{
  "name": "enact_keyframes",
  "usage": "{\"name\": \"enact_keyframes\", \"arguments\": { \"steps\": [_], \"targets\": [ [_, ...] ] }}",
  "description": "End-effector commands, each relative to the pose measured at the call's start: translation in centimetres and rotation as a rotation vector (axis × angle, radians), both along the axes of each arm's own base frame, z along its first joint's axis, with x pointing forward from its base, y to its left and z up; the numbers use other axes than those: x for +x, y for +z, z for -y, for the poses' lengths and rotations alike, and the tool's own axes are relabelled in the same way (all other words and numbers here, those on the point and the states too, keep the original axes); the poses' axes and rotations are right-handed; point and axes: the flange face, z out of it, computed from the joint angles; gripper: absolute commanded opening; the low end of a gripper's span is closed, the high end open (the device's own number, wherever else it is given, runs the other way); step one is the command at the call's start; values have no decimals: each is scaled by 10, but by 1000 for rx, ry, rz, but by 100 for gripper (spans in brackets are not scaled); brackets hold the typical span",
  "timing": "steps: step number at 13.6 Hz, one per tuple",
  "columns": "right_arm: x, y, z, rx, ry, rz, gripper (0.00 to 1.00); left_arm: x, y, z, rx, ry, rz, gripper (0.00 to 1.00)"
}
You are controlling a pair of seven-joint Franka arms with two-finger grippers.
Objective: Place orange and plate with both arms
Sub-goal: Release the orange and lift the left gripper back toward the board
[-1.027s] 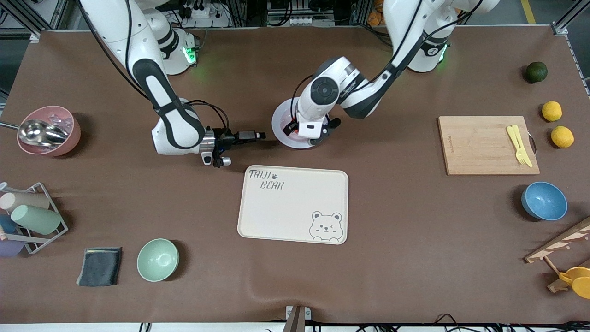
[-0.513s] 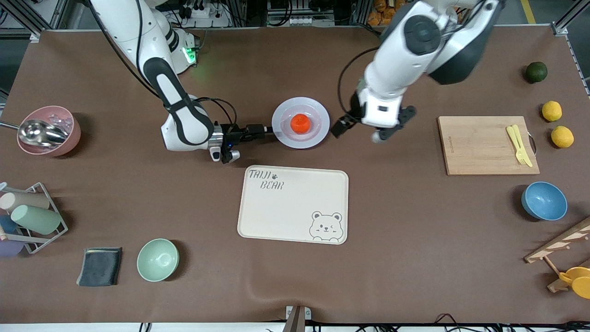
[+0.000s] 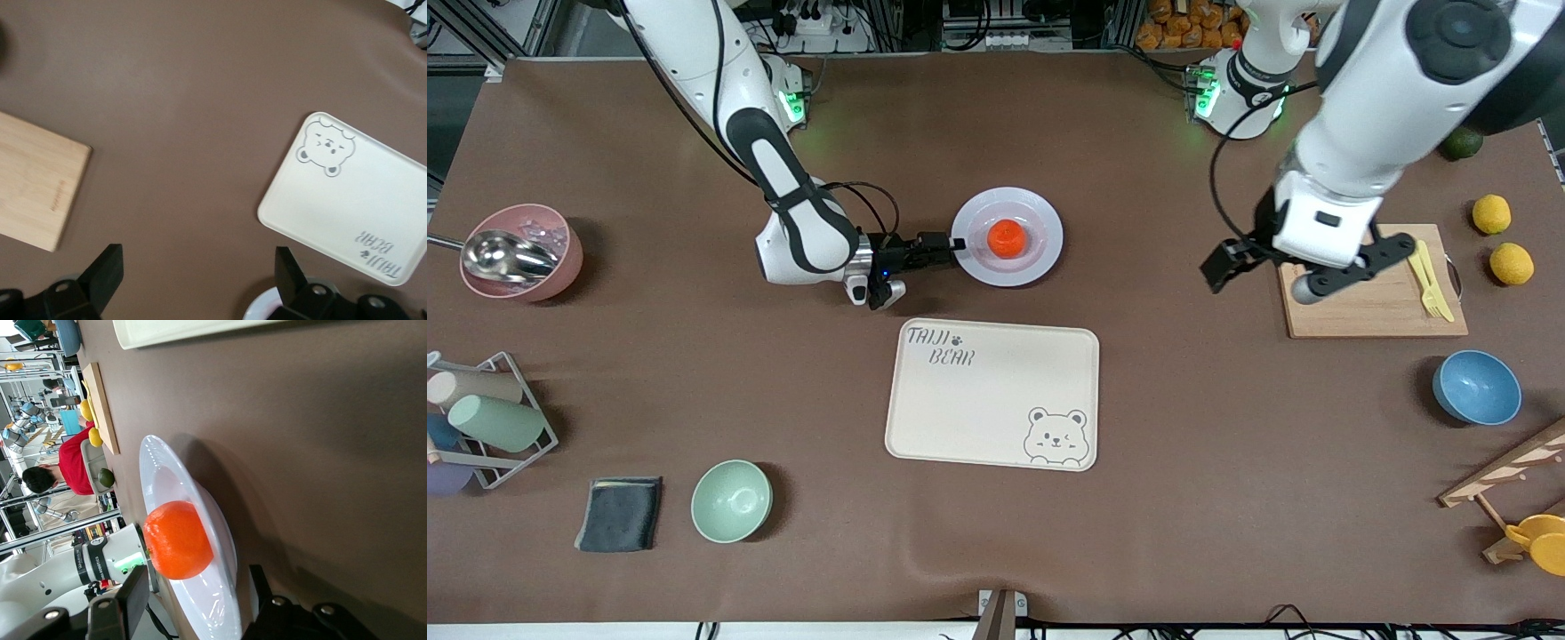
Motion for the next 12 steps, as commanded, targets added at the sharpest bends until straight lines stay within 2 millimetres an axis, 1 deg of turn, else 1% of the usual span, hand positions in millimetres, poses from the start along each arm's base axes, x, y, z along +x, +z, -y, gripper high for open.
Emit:
{"name": "enact_keyframes", "arguments": {
  "steps": [1, 3, 4, 6, 7, 8, 9, 11, 12],
  "targets": [
    [-3, -8, 0, 8, -21, 8, 62, 7, 8, -23, 33, -59, -20, 100],
    [-3, -7, -2, 13, -25, 12, 60, 9, 6, -41, 48, -58, -45, 100],
    [-4, -7, -3, 13, -22, 12, 55, 10, 6, -51, 51, -67, -55, 100],
    [-5, -7, -4, 13, -19, 12, 53, 13, 20, -68, 53, -94, -50, 100],
    [-5, -8, -4, 13, -22, 10, 50, 14, 26, -73, 54, -97, -47, 100],
    [-6, -9, -5, 6, -20, 13, 50, 14, 26, -81, 56, -97, -56, 100],
    [-8, -10, -8, -2, -22, 15, 50, 15, 27, -87, 56, -109, -57, 100],
    [-14, -11, -18, -24, -31, 27, 49, 14, 32, -90, 60, -122, -64, 100],
    [-17, -10, -23, -25, -32, 27, 48, 14, 40, -92, 60, -130, -57, 100]
  ]
}}
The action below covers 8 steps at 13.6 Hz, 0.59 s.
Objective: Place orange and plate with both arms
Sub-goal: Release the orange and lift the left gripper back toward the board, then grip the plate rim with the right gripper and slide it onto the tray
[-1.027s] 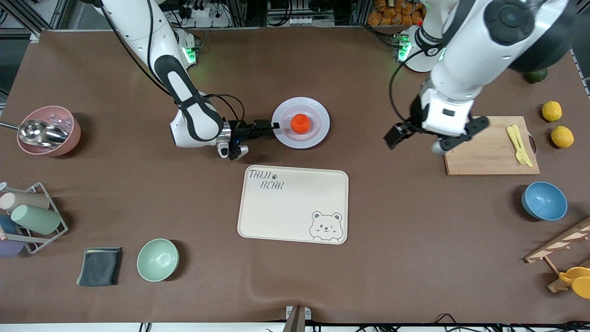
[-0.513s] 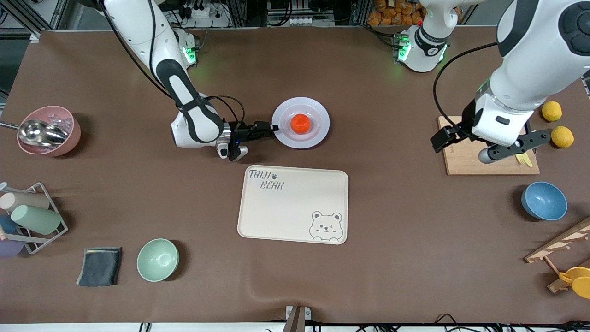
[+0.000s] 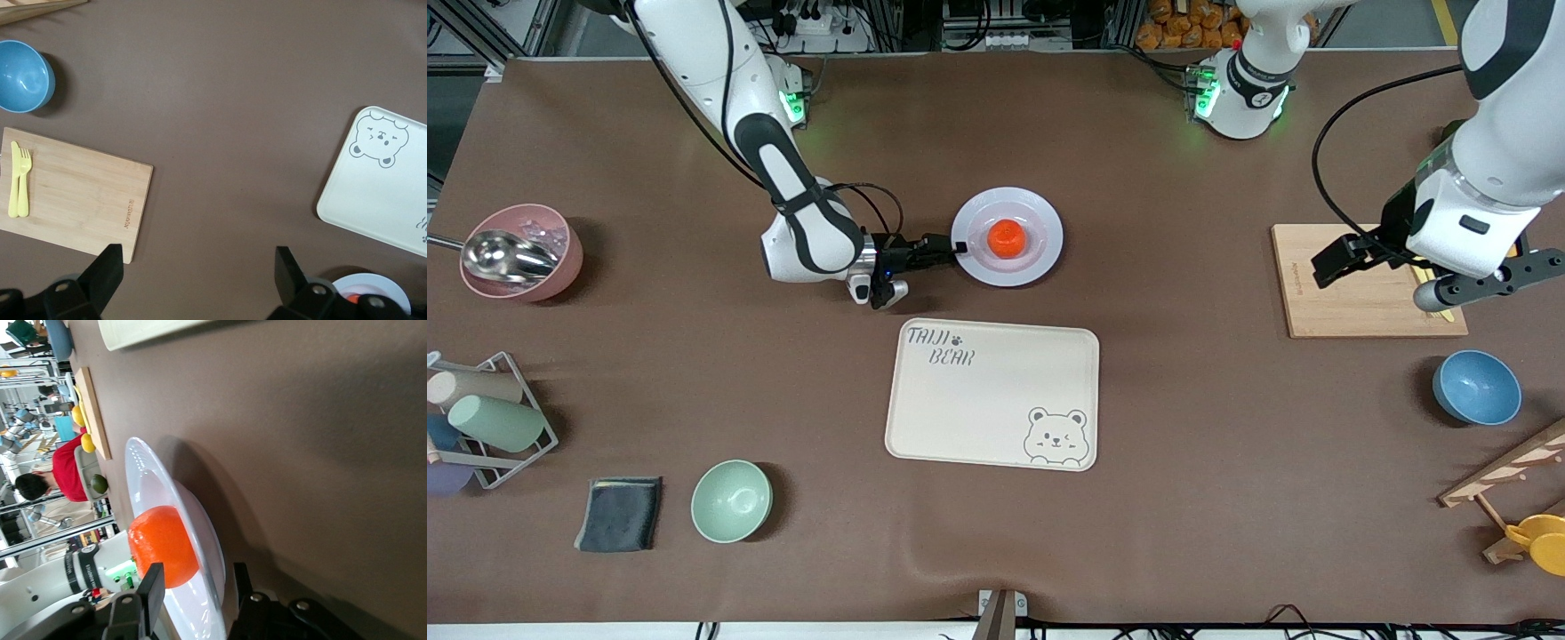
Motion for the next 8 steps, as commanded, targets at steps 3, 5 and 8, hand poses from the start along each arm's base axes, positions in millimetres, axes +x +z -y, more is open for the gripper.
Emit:
{"name": "enact_keyframes", "arguments": {
  "steps": [3, 5, 8],
  "targets": [
    [-11, -2, -17, -35, -11, 37, 27, -7, 36, -24, 24, -92, -25, 100],
    [-10, 1, -19, -32, -10, 42, 5, -11, 43, -46, 30, -134, -18, 100],
    [-6, 4, -23, -20, -29, 45, 0, -14, 47, -69, 40, -203, -21, 100]
  ]
}}
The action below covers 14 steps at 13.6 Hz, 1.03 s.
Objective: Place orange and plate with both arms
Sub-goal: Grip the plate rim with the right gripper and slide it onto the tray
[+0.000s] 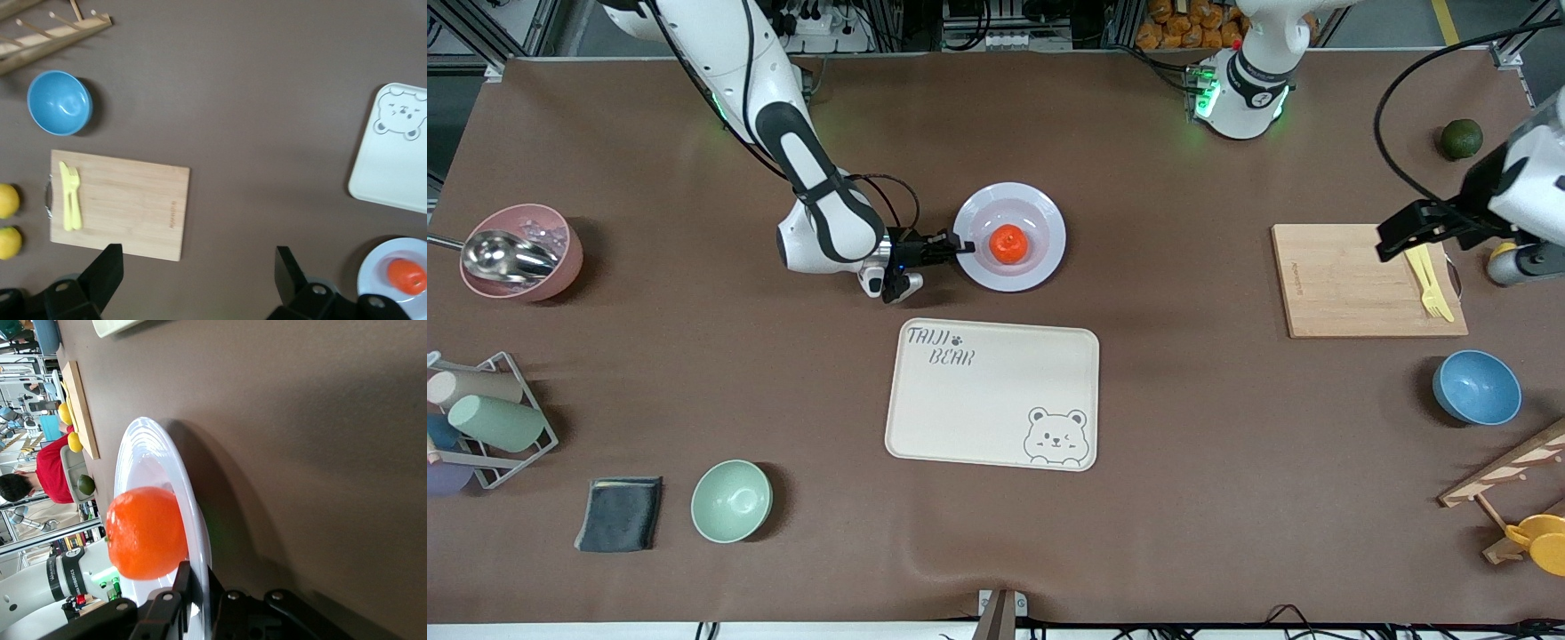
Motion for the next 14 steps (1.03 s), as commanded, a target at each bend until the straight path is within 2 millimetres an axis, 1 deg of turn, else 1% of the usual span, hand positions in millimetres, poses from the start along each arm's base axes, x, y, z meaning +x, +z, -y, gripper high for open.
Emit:
{"name": "enact_keyframes", "arguments": {
  "steps": [1, 3, 5, 6, 9, 11, 14],
  "targets": [
    [3, 6, -6, 15, -28, 23, 0, -12, 9, -6, 21, -71, -6, 100],
    [6, 11, -9, 24, -32, 27, 0, -13, 6, 1, 24, -85, -13, 100],
    [9, 20, -12, 45, -46, 34, 0, -13, 6, 2, 27, -88, -12, 100],
    [11, 27, -14, 55, -56, 38, 0, -12, 10, 0, 28, -88, -4, 100],
    [15, 42, -16, 78, -71, 51, 0, -12, 10, 3, 30, -91, -4, 100],
    [22, 46, -11, 86, -91, 54, 0, -12, 10, 5, 26, -94, -2, 100],
    [47, 52, 7, 92, -155, 57, 0, -10, 7, 2, 31, -88, -7, 100]
  ]
}}
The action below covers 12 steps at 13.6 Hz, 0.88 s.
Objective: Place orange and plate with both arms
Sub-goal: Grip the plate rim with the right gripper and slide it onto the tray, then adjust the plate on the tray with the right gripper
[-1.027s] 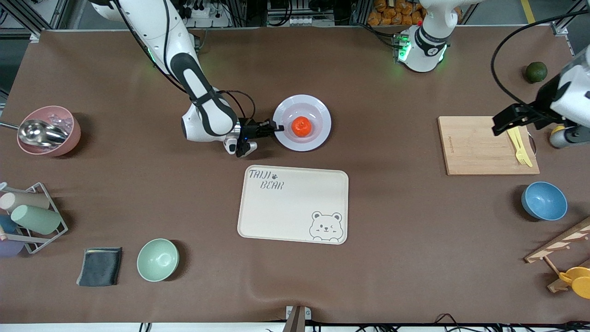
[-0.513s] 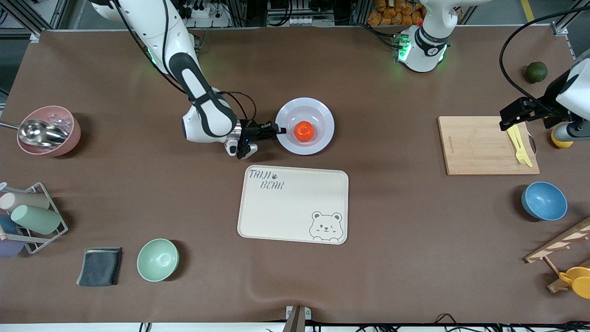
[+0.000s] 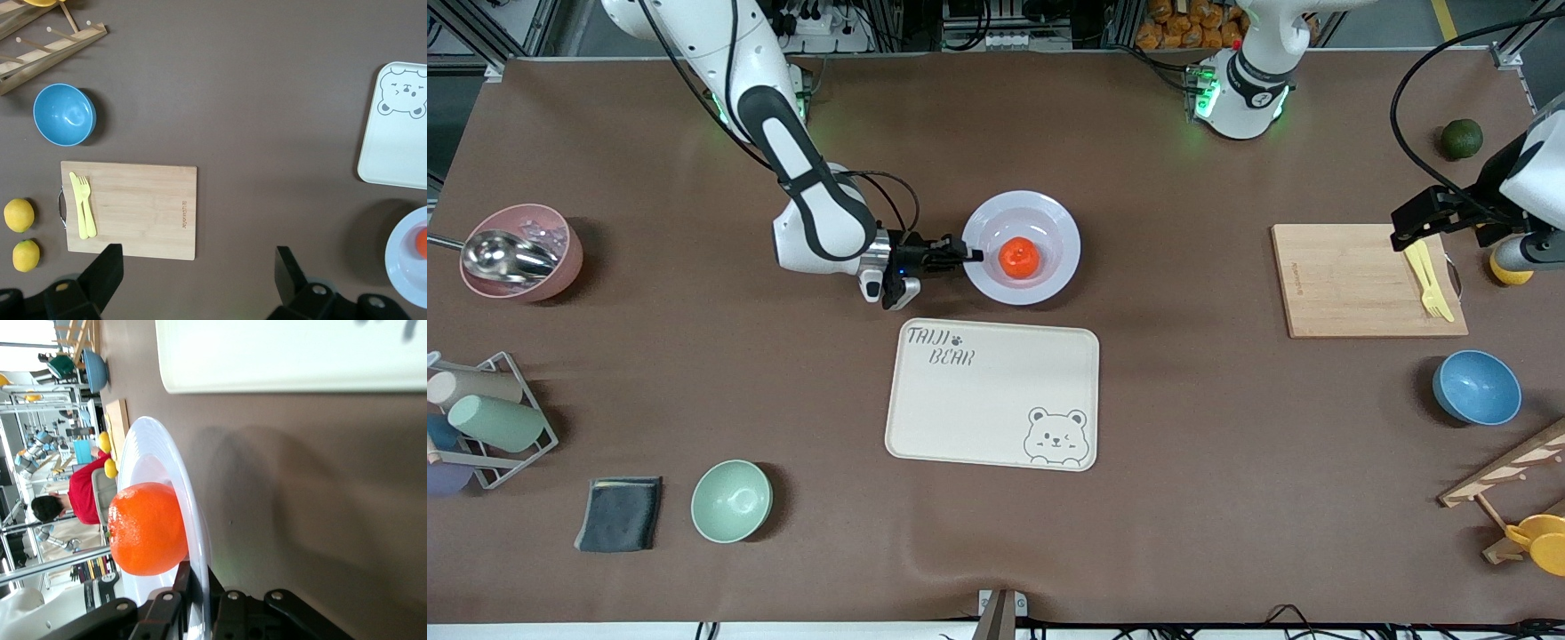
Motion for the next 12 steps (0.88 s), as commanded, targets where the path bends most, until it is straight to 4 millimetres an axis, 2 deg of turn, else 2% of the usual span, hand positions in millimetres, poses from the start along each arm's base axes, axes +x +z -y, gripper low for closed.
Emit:
{"name": "enact_keyframes", "arguments": {
  "steps": [1, 6, 8, 12],
  "targets": [
    [25, 17, 16, 34, -85, -1, 0, -5, 2, -2, 24, -15, -2, 100],
    [87, 46, 42, 55, -237, -48, 0, -2, 0, -2, 21, -13, 8, 100],
    [109, 40, 53, 41, -278, -32, 0, 0, -2, -1, 17, -15, 16, 100],
    [142, 30, 48, -19, -348, -4, 0, 6, -11, 0, 13, -14, 6, 100]
  ]
}}
